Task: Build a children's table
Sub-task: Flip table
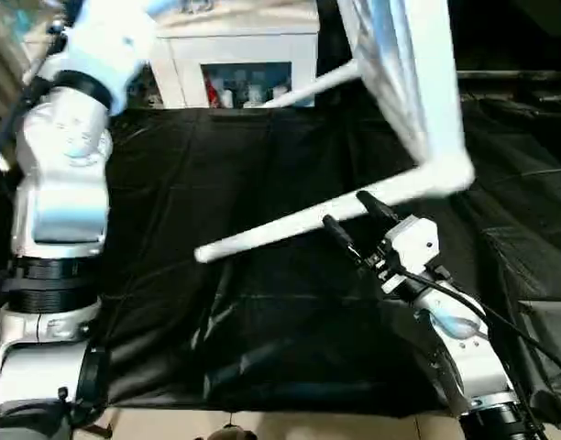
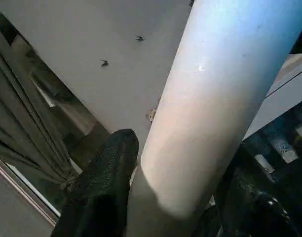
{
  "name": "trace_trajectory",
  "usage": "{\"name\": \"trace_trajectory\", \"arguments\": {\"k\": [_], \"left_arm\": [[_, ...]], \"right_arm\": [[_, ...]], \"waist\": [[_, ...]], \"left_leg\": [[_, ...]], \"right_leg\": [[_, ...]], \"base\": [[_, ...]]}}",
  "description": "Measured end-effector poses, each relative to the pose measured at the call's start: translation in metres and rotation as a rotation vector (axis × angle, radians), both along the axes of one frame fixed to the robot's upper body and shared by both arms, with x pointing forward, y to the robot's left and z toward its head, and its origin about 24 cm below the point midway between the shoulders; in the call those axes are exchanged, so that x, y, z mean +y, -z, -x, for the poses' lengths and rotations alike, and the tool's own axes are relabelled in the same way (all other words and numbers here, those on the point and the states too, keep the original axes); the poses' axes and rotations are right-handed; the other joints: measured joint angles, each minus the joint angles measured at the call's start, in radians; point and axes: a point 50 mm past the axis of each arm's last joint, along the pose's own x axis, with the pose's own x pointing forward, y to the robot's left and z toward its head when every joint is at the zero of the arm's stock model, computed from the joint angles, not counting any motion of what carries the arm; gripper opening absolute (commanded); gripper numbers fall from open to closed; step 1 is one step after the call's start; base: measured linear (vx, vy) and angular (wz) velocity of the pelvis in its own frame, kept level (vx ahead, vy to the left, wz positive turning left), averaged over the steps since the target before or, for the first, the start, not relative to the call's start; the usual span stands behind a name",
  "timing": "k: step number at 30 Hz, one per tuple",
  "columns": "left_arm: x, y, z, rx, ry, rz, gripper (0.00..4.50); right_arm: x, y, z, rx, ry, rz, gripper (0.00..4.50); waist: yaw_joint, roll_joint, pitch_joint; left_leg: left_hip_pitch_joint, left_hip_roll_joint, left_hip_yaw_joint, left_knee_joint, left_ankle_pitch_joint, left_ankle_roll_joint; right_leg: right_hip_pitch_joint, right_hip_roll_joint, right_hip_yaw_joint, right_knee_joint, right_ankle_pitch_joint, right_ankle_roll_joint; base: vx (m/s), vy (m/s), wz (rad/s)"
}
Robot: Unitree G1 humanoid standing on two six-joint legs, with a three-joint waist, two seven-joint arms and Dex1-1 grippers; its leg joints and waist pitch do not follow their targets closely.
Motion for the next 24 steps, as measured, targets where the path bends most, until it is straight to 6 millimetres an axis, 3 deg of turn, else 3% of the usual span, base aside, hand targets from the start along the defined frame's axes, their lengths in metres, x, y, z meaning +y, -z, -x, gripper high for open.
{"name": "trace_trajectory", "arguments": {"k": [11, 18, 21, 24], "left_arm": [[-0.006, 0.002, 0.007, -0.065, 0.007, 0.012, 2.06], [-0.008, 0.001, 0.008, -0.074, 0.015, 0.016, 2.06], [-0.008, 0.001, 0.009, -0.075, 0.015, 0.016, 2.06], [-0.008, 0.001, 0.009, -0.075, 0.015, 0.016, 2.06]], "right_arm": [[0.003, 0.008, 0.001, 0.061, 0.006, -0.059, 3.24], [-0.001, 0.027, 0.013, 0.221, -0.047, -0.262, 3.96], [-0.008, 0.022, 0.015, 0.212, -0.037, -0.331, 4.05], [-0.015, 0.02, 0.015, 0.213, -0.008, -0.39, 4.44]], "waist": [[0.003, 0.0, 0.0], [0.011, -0.001, 0.0], [0.011, -0.001, 0.001], [0.011, -0.001, 0.001]], "left_leg": [[-0.013, -0.004, 0.002, 0.015, -0.008, 0.012], [-0.016, -0.01, 0.004, 0.021, -0.015, 0.024], [-0.016, -0.011, 0.005, 0.025, -0.017, 0.027], [-0.016, -0.012, 0.005, 0.026, -0.017, 0.027]], "right_leg": [[-0.006, -0.007, 0.0, 0.002, 0.0, 0.001], [-0.006, -0.014, 0.001, 0.003, -0.003, 0.004], [-0.007, -0.016, 0.002, 0.005, -0.004, 0.004], [-0.007, -0.018, 0.002, 0.007, -0.004, 0.004]], "base": [[0.0, 0.0, 0.0], [0.0, 0.0, 0.0], [0.0, 0.0, 0.0], [0.0, 0.0, 0.0]]}}
